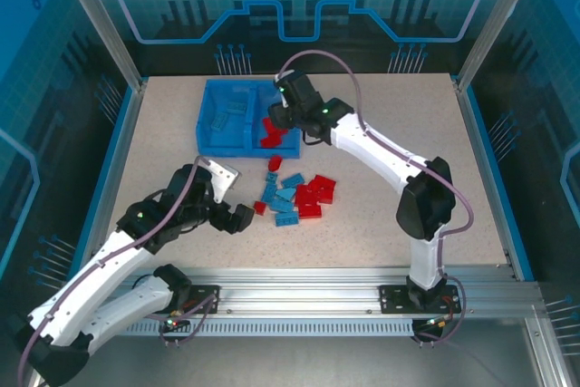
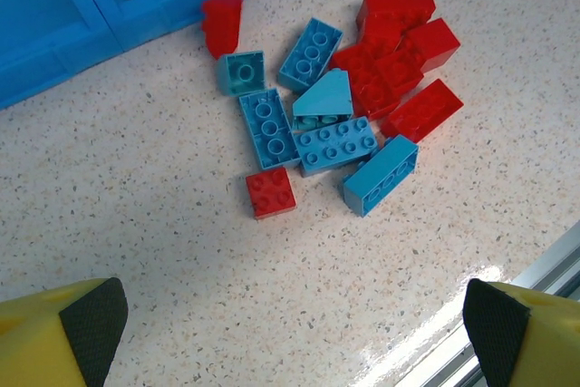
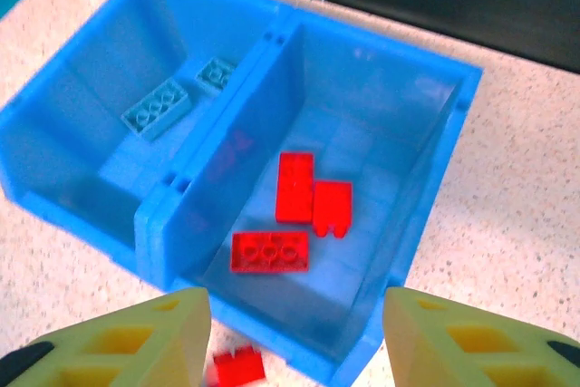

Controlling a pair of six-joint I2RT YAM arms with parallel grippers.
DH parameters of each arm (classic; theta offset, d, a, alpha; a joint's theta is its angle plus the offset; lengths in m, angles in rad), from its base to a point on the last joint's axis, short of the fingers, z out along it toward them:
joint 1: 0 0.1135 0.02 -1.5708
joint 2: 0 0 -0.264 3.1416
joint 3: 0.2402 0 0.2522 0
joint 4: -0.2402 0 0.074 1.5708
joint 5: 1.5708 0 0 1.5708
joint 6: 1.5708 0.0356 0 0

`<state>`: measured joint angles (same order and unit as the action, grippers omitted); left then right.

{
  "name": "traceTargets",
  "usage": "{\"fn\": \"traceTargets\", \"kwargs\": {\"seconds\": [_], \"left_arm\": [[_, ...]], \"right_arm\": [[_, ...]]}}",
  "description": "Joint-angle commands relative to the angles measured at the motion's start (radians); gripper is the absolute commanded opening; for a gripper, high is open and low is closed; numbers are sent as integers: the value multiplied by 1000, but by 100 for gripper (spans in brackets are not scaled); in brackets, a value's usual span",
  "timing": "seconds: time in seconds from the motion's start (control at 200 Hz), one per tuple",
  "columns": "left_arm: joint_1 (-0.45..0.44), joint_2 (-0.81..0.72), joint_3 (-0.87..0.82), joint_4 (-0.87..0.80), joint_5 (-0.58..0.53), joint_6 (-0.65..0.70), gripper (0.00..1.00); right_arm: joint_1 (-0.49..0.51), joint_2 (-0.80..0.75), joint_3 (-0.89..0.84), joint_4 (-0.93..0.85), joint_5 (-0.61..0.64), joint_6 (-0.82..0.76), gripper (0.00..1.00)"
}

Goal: Sort the legos into containers by color

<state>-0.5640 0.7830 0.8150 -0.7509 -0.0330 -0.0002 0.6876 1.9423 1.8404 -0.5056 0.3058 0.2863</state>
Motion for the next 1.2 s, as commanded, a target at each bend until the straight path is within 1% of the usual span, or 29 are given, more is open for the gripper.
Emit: {"fn": "traceTargets", "kwargs": {"seconds": [0.0,0.07,0.125,0.215,0.305,0.375,0.435,0.52,0.615,0.71,0.78,0.87,0.9,0.97,1.01,1.06,1.111,1.196], "left_arm": [[1,15,10,8,-10,3,99],[0,16,11,8,-23,2,99],[1,10,9,10,-31,2,99],[0,2,3,15,-36,1,99],[1,8,5,20,-50,-34,99],[0,22,12,28,-90,-128,99],[-1,44,25,27,-123,-254,99],[-3,92,37,40,-118,-418,99],[-14,164,31,80,-92,-538,99],[-47,257,2,136,-115,-605,99],[-80,327,-15,157,-145,-615,99],[-99,413,-25,184,-191,-582,99],[-101,441,-25,189,-210,-569,96],[-101,515,-11,181,-244,-527,85],[-101,556,0,178,-250,-507,80],[-99,605,15,177,-247,-492,75],[-100,645,26,179,-241,-484,73],[-99,698,37,191,-237,-477,73]], "right_arm": [[-73,101,72,-30,-69,3,54],[-91,156,156,-106,-89,13,52],[-94,159,157,-116,-107,21,52],[-85,114,86,-87,-193,38,53],[-60,27,-37,-66,-189,84,55],[-38,-67,-177,-27,-174,122,56],[-20,-168,-315,25,-176,149,58],[15,-309,-485,83,-177,177,64],[67,-421,-604,60,-143,199,71],[113,-521,-703,26,-110,232,74],[140,-595,-771,23,-112,254,77],[176,-681,-838,24,-116,260,81],[183,-702,-853,16,-114,266,82],[194,-744,-874,-6,-111,279,82],[195,-763,-880,-19,-107,284,83],[198,-782,-883,-34,-99,289,84],[202,-800,-886,-44,-91,295,85],[205,-822,-886,-50,-83,301,86]]}}
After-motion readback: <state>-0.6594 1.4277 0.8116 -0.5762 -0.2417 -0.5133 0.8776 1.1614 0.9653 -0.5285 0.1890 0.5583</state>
